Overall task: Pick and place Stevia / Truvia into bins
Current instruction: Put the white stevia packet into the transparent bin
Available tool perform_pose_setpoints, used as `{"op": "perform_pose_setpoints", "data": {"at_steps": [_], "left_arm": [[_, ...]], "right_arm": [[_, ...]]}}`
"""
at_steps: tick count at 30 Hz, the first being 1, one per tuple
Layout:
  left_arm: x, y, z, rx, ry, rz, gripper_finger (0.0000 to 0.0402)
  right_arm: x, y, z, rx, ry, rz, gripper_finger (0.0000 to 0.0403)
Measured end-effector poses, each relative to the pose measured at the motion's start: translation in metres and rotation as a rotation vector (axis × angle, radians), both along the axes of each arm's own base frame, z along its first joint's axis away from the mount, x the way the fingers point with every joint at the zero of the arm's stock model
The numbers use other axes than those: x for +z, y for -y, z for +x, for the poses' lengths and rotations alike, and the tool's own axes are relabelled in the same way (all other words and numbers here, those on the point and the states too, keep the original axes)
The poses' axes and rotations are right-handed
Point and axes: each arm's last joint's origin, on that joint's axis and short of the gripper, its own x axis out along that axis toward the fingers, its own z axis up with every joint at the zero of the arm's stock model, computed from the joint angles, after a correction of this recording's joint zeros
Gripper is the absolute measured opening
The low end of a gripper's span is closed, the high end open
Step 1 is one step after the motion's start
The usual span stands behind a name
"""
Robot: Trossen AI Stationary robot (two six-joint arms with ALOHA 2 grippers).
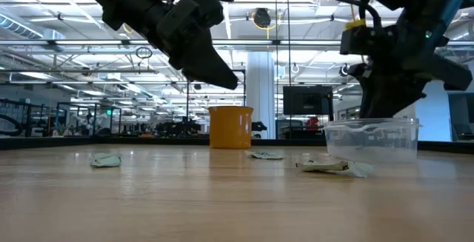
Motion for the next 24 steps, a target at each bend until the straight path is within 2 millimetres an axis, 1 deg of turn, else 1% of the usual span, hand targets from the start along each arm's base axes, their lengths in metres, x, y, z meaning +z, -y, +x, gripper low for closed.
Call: {"op": "perform_pose_setpoints", "data": {"at_steps": [4, 6, 9, 12, 14, 17, 19, 21, 24], "left_arm": [[-0.002, 0.005, -0.002, -0.008, -0.023, -0.019, 0.0129], [-0.002, 0.007, -0.003, -0.028, -0.036, -0.027, 0.0129], [0.003, 0.011, -0.009, -0.059, -0.067, -0.044, 0.0129], [0.012, 0.013, -0.020, -0.047, -0.108, -0.072, 0.0129], [0.019, 0.015, -0.028, -0.038, -0.128, -0.093, 0.0129], [0.030, 0.019, -0.036, -0.025, -0.117, -0.084, 0.0129], [0.035, 0.021, -0.038, -0.012, -0.096, -0.062, 0.0129], [0.037, 0.022, -0.038, 0.006, -0.073, -0.043, 0.0129], [0.038, 0.023, -0.039, 0.037, -0.064, -0.015, 0.0129]], "right_arm": [[-0.002, -0.001, 0.002, 0.041, -0.008, -0.022, 0.0087], [0.003, -0.001, 0.001, 0.064, 0.006, -0.030, 0.0096], [0.020, -0.002, 0.002, 0.086, 0.072, -0.022, 0.0105], [0.041, -0.005, -0.003, 0.104, 0.126, 0.000, 0.0107], [0.055, -0.013, -0.008, 0.165, 0.165, 0.082, 0.0106], [0.071, -0.028, -0.015, 0.302, 0.207, 0.272, 0.0106], [0.077, -0.039, -0.019, 0.306, 0.228, 0.377, 0.0108], [0.075, -0.052, -0.025, 0.292, 0.194, 0.432, 0.0111], [0.062, -0.071, -0.033, 0.250, 0.082, 0.478, 0.0118]]}}
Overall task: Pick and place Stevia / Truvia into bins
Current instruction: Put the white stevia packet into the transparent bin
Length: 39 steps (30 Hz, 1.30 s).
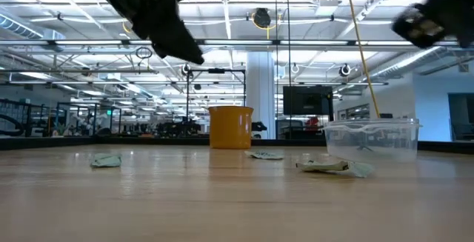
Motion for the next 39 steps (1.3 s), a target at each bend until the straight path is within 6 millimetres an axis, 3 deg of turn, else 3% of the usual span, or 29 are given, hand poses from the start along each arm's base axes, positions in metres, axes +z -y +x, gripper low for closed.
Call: {"op": "perform_pose_setpoints", "data": {"at_steps": [8, 15, 20, 25, 30, 34, 39], "left_arm": [[0.001, -0.003, 0.001, 0.066, 0.019, 0.033, 0.0129], [0.001, -0.004, 0.002, 0.082, 0.021, 0.033, 0.0129], [0.001, -0.004, 0.002, 0.083, 0.021, 0.033, 0.0129], [0.001, -0.004, 0.002, 0.083, 0.021, 0.033, 0.0129], [0.001, -0.004, 0.002, 0.086, 0.022, 0.035, 0.0129], [0.001, -0.004, 0.002, 0.088, 0.022, 0.036, 0.0129], [0.001, -0.004, 0.002, 0.088, 0.022, 0.036, 0.0129]], "right_arm": [[-0.043, -0.037, -0.013, -0.106, -0.264, -0.058, 0.0132], [-0.075, -0.046, -0.009, -0.110, -0.363, -0.166, 0.0143], [-0.086, -0.048, -0.007, -0.104, -0.392, -0.204, 0.0144], [-0.087, -0.048, -0.007, -0.108, -0.420, -0.183, 0.0116], [-0.082, -0.046, -0.005, -0.103, -0.411, -0.131, 0.0052], [-0.063, -0.043, 0.000, -0.102, -0.323, -0.030, 0.0007], [-0.030, -0.027, 0.006, -0.094, -0.083, -0.042, 0.0012]]}}
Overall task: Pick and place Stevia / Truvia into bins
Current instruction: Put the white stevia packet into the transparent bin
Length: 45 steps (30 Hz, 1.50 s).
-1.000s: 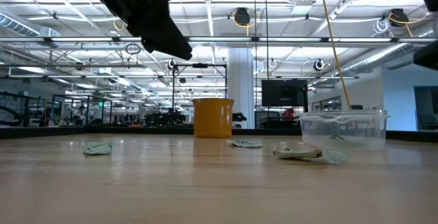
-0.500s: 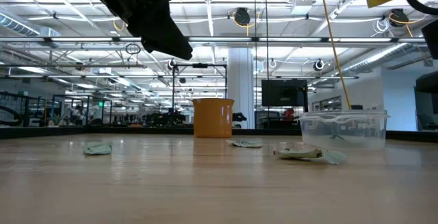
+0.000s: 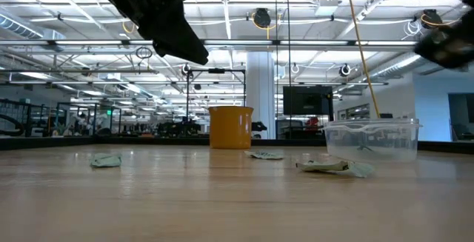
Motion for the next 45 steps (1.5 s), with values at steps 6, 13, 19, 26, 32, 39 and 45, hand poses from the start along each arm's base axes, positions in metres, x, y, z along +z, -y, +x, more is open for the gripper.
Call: {"op": "perform_pose_setpoints", "data": {"at_steps": [6, 13, 19, 26, 32, 39, 45], "left_arm": [[0.000, 0.000, 0.000, 0.000, 0.000, 0.000, 0.0129], [0.000, 0.000, 0.000, 0.000, -0.001, 0.000, 0.0129], [0.000, 0.000, 0.000, 0.000, -0.002, 0.001, 0.0129], [-0.001, 0.000, 0.000, 0.002, -0.008, 0.000, 0.0129], [-0.003, 0.003, -0.003, 0.032, -0.038, -0.047, 0.0129], [-0.014, 0.016, -0.017, 0.040, -0.195, -0.076, 0.0129], [-0.022, 0.040, -0.034, 0.017, -0.325, -0.092, 0.0129]], "right_arm": [[0.024, 0.044, 0.012, -0.098, 0.242, -0.339, 0.0006], [0.007, 0.098, 0.041, -0.166, 0.104, -0.357, 0.0012], [-0.015, 0.123, 0.048, -0.087, -0.054, -0.360, 0.0013], [-0.035, 0.136, 0.057, -0.112, -0.132, -0.377, 0.0024], [-0.040, 0.138, 0.058, -0.107, -0.158, -0.331, 0.0072], [-0.021, 0.138, 0.054, -0.086, -0.072, -0.340, 0.0118], [0.018, 0.138, 0.043, -0.069, 0.132, -0.347, 0.0123]]}}
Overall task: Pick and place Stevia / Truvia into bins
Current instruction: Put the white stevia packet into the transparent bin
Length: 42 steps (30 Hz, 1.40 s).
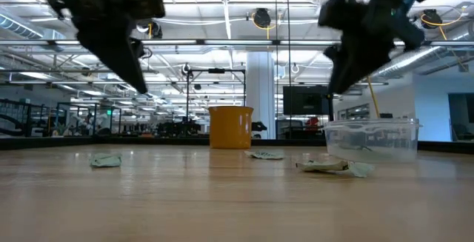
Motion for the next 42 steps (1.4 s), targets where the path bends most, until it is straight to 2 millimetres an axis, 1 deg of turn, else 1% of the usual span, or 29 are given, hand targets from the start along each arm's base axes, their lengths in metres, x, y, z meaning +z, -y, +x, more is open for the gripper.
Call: {"op": "perform_pose_setpoints", "data": {"at_steps": [4, 7, 12, 15, 19, 25, 32, 37, 42], "left_arm": [[-0.004, 0.016, -0.007, 0.002, 0.006, -0.040, 0.0129], [-0.013, 0.022, -0.014, 0.032, 0.016, -0.022, 0.0129], [-0.037, 0.019, -0.029, 0.095, -0.029, -0.014, 0.0129], [-0.049, 0.016, -0.033, 0.112, -0.005, -0.037, 0.0129], [-0.060, 0.015, -0.036, 0.110, 0.055, -0.069, 0.0129], [-0.074, 0.012, -0.043, 0.117, 0.131, -0.116, 0.0129], [-0.094, 0.006, -0.056, 0.179, 0.146, -0.184, 0.0129], [-0.099, 0.009, -0.057, 0.181, 0.168, -0.192, 0.0129], [-0.094, 0.015, -0.053, 0.126, 0.235, -0.247, 0.0129]], "right_arm": [[0.023, -0.001, 0.005, 0.014, 0.218, 0.010, 0.0123], [0.027, -0.003, 0.012, 0.043, 0.287, 0.031, 0.0126], [0.017, -0.008, 0.021, 0.094, 0.273, -0.003, 0.0127], [0.010, -0.008, 0.025, 0.092, 0.251, -0.006, 0.0126], [0.006, -0.008, 0.029, 0.092, 0.246, -0.007, 0.0126], [0.006, -0.008, 0.030, 0.096, 0.255, -0.011, 0.0126], [0.006, -0.008, 0.030, 0.103, 0.255, -0.017, 0.0125], [0.006, -0.008, 0.030, 0.112, 0.254, -0.025, 0.0125], [0.006, -0.008, 0.030, 0.132, 0.253, -0.045, 0.0125]]}}
